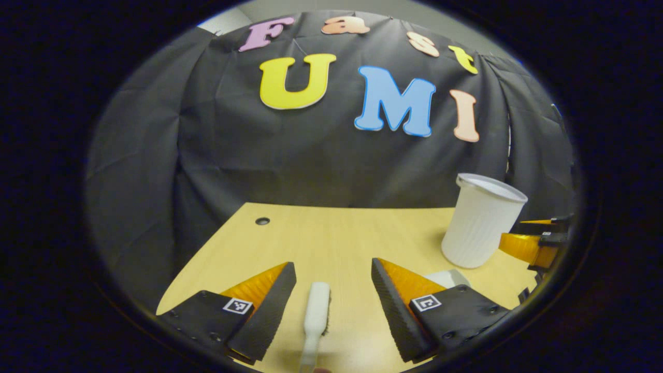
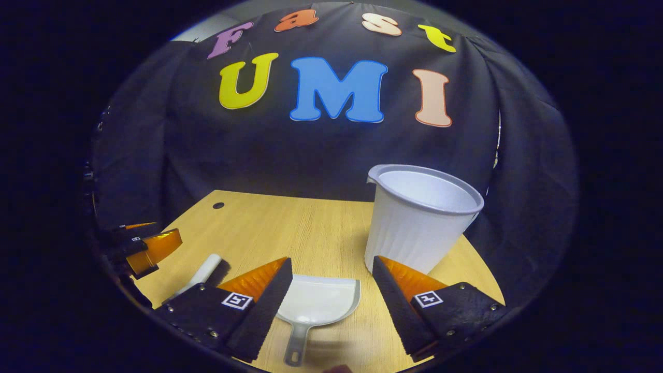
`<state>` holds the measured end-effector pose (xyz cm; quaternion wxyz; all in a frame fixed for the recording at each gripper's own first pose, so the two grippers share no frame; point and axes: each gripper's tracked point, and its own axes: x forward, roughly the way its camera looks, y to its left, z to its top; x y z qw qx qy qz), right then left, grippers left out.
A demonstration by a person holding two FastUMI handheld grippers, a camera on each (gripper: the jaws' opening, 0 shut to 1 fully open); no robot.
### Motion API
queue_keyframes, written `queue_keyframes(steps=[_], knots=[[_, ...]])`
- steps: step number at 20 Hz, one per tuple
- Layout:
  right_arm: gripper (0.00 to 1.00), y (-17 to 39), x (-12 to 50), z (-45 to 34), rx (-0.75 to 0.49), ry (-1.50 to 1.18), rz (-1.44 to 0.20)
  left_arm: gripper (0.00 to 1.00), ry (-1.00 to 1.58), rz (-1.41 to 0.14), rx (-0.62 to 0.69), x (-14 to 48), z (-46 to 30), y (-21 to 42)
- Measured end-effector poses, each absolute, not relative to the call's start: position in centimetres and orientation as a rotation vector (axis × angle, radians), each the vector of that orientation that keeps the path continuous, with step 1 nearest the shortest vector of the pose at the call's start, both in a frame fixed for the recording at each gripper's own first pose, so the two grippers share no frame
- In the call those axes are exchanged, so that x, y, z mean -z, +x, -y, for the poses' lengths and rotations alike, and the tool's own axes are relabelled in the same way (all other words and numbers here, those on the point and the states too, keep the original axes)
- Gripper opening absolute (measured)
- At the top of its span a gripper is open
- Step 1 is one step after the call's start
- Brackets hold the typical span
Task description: Pick up the small broom and dustpan from the desktop, sweep the trash into the dustpan with the broom, and then empty the trash into the garbage bin.
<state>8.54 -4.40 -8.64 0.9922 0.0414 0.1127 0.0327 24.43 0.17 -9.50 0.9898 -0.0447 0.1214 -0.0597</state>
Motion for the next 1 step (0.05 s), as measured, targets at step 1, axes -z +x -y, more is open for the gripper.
queue_keyframes(steps=[1], knots=[[0.97, 8.41, 7.48, 4.68, -0.07, 0.077, -0.189, 0.96, -0.092, -0.207, 0.108, 8.0, -0.1, 24.32]])
